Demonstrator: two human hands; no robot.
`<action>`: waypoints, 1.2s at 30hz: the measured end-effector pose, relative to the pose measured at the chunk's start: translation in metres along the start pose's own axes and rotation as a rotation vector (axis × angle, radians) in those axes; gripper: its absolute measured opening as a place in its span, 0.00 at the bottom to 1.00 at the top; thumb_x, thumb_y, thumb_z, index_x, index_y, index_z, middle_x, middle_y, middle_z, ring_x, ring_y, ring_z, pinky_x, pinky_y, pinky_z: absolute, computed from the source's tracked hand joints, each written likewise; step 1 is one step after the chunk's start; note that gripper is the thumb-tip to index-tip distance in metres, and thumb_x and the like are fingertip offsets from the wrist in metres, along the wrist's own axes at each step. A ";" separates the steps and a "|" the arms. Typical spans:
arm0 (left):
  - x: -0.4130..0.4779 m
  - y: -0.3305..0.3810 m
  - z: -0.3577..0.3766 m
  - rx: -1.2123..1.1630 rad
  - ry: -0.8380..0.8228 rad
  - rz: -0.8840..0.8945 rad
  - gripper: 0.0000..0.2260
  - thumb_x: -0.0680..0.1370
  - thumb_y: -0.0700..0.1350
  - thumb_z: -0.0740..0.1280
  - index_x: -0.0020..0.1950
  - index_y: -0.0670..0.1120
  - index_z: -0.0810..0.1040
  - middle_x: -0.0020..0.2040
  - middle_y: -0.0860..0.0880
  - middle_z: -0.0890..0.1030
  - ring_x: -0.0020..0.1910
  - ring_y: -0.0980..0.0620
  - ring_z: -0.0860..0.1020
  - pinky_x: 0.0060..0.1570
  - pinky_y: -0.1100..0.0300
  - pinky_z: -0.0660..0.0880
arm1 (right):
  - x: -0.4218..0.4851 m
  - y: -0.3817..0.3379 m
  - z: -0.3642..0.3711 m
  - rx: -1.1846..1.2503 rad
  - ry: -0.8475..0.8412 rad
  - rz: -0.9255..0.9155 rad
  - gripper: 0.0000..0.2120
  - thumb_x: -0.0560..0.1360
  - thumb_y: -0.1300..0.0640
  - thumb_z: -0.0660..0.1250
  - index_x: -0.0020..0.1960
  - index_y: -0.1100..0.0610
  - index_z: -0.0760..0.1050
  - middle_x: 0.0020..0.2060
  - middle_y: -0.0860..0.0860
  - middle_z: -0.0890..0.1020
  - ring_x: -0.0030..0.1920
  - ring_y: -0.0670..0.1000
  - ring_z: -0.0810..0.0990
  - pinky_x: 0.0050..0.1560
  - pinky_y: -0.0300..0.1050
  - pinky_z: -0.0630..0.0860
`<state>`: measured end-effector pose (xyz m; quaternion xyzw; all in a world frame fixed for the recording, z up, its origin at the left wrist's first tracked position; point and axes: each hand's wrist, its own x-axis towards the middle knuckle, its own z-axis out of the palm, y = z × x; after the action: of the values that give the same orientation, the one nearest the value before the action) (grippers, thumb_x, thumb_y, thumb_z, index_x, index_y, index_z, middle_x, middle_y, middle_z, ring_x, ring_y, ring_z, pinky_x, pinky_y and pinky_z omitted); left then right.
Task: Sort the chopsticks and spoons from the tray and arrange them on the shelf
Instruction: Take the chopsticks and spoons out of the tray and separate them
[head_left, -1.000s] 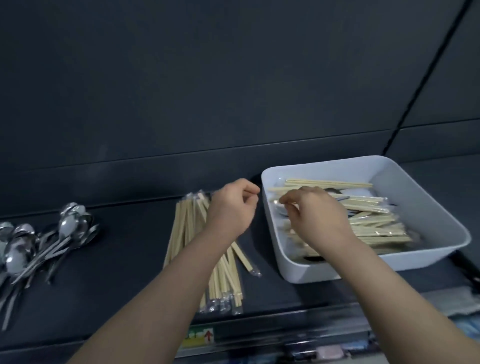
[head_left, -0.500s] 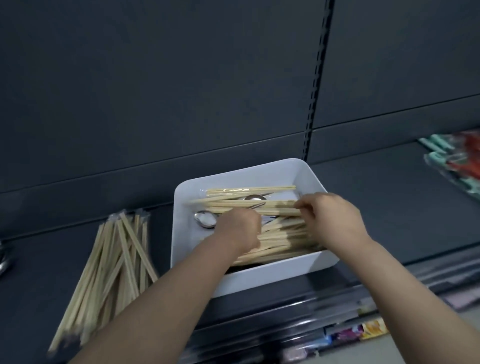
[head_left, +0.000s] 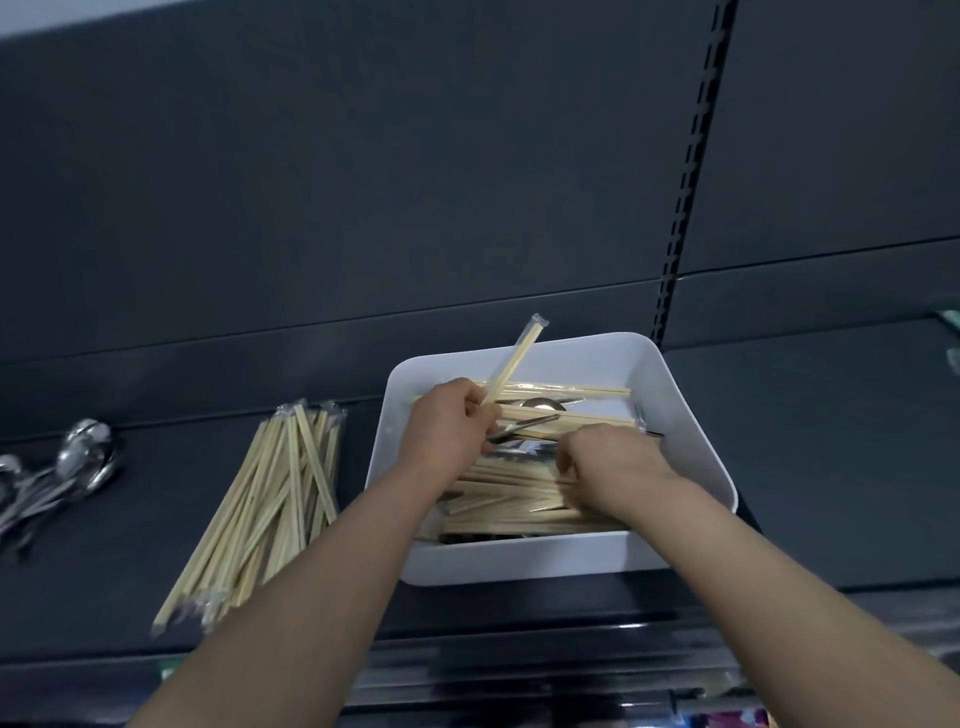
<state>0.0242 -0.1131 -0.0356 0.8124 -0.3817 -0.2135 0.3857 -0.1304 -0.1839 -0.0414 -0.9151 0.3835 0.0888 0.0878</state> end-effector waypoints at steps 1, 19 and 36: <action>0.000 -0.001 -0.001 -0.007 -0.005 -0.003 0.05 0.79 0.43 0.67 0.43 0.48 0.76 0.37 0.50 0.82 0.29 0.54 0.79 0.29 0.62 0.74 | 0.002 -0.001 0.002 -0.003 0.023 0.004 0.13 0.73 0.54 0.66 0.58 0.50 0.77 0.57 0.50 0.79 0.58 0.54 0.77 0.53 0.44 0.72; 0.004 -0.002 0.016 0.532 -0.458 0.064 0.08 0.69 0.41 0.76 0.45 0.47 0.82 0.46 0.50 0.83 0.48 0.51 0.80 0.46 0.61 0.73 | -0.013 0.024 -0.011 0.477 0.109 0.303 0.07 0.80 0.58 0.54 0.51 0.55 0.70 0.53 0.54 0.77 0.54 0.57 0.76 0.48 0.46 0.70; 0.007 -0.005 -0.088 -0.479 -0.185 -0.198 0.06 0.82 0.42 0.61 0.52 0.40 0.74 0.39 0.46 0.77 0.28 0.55 0.75 0.27 0.63 0.74 | 0.015 -0.090 -0.044 0.877 0.649 0.079 0.20 0.80 0.60 0.57 0.71 0.56 0.62 0.49 0.53 0.76 0.49 0.54 0.77 0.48 0.46 0.71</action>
<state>0.0873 -0.0759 0.0133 0.7083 -0.2727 -0.4078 0.5076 -0.0514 -0.1419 0.0066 -0.7579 0.4262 -0.3633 0.3345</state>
